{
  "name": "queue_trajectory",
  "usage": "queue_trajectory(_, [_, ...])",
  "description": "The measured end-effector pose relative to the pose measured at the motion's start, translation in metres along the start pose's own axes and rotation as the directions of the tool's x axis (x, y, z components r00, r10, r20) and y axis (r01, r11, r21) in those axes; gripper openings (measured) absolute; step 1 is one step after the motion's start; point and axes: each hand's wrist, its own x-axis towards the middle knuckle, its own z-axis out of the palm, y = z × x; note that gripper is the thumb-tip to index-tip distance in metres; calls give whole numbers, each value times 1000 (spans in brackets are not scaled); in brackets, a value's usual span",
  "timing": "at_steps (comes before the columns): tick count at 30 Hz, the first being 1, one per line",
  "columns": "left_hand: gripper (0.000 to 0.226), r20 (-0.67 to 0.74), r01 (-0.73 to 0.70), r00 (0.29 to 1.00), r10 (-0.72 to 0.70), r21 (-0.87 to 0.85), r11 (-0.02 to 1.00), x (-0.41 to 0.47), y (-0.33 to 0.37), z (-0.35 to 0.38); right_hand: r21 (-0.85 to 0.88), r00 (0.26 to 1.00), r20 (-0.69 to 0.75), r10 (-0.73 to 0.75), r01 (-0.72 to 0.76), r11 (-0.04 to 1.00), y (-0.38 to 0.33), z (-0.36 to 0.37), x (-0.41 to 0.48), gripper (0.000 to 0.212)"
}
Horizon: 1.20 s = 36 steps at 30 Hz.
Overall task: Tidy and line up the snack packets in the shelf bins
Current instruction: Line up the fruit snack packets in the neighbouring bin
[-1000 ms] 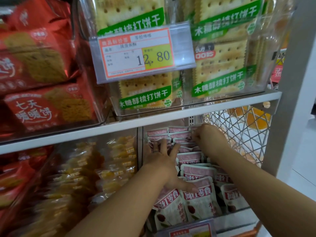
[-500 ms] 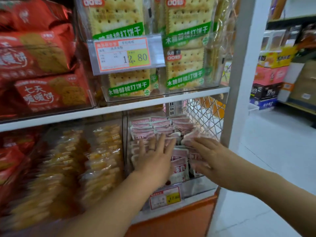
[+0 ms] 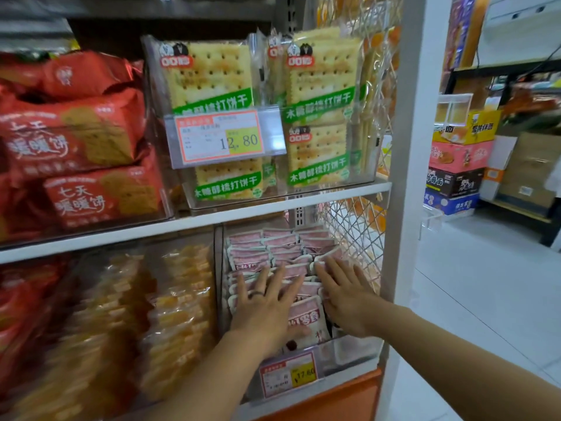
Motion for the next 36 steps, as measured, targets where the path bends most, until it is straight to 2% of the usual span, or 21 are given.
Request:
queue_trajectory(7, [87, 75, -42, 996, 41, 6, 999, 0, -5, -2, -60, 999, 46, -9, 12, 998, 0, -3, 8, 66])
queue_trajectory(10, [81, 68, -49, 996, 52, -40, 998, -5, -6, -7, -140, 1000, 2, -15, 15, 990, -2, -12, -7, 64])
queue_trajectory(12, [77, 21, -42, 999, 44, -80, 996, -8, -1, -11, -137, 997, -74, -24, 14, 990, -4, -21, -23, 65])
queue_trajectory(15, [72, -81, -66, 995, 57, -120, 991, -9, 10, -20, 17, 993, -117, 27, -25, 1000, -6, -39, -51, 68])
queue_trajectory(19, [51, -282, -171, 953, 113, -192, 966, -2, 32, -34, 89, 981, -167, 102, -88, 992, 3, -47, -83, 44])
queue_trajectory(21, [39, -329, -197, 938, 106, -257, 946, 6, 45, -37, 136, 974, -175, 143, -120, 983, 9, -41, -91, 37])
queue_trajectory(23, [32, -318, -185, 943, 94, -269, 945, 18, 52, -37, 152, 977, -151, 150, -127, 980, 14, -33, -94, 38])
queue_trajectory(26, [25, -272, -123, 961, 46, -274, 954, 38, 56, -42, 158, 994, -62, 90, -79, 984, 18, -23, -93, 56])
queue_trajectory(29, [17, -190, -148, 977, 96, -282, 948, 50, 58, -55, 127, 997, 37, 61, -65, 990, 15, -21, -90, 68])
queue_trajectory(33, [17, -80, -220, 975, 208, -225, 949, 59, 61, -64, 101, 996, 77, 45, -53, 993, 18, -26, -85, 61])
queue_trajectory(36, [32, -9, -218, 976, 219, -149, 965, 62, 65, -66, 117, 995, 96, 27, -38, 992, 22, -26, -82, 59])
